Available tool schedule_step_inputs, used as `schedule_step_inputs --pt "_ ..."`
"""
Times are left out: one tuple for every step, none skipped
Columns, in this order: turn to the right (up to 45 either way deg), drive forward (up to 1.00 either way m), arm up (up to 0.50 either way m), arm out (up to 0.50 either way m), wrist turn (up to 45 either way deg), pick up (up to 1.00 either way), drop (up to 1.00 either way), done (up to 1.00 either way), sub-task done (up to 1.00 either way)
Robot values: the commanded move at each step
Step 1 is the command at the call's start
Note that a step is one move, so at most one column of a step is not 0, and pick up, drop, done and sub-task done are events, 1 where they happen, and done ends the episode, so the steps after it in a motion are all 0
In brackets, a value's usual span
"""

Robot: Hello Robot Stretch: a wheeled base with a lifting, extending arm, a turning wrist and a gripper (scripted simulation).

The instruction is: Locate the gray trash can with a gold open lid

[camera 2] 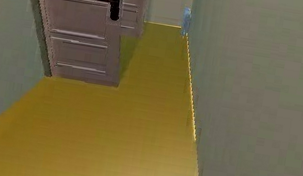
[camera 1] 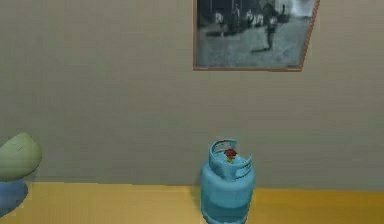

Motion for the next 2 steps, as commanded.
schedule_step_inputs --pt "-30.0 0.00 0.00 0.00 0.0 0.00 0.00 0.00 0.00" --pt "0.0 0.75 0.00 0.00 0.0 0.00 0.00 0.00 0.00"
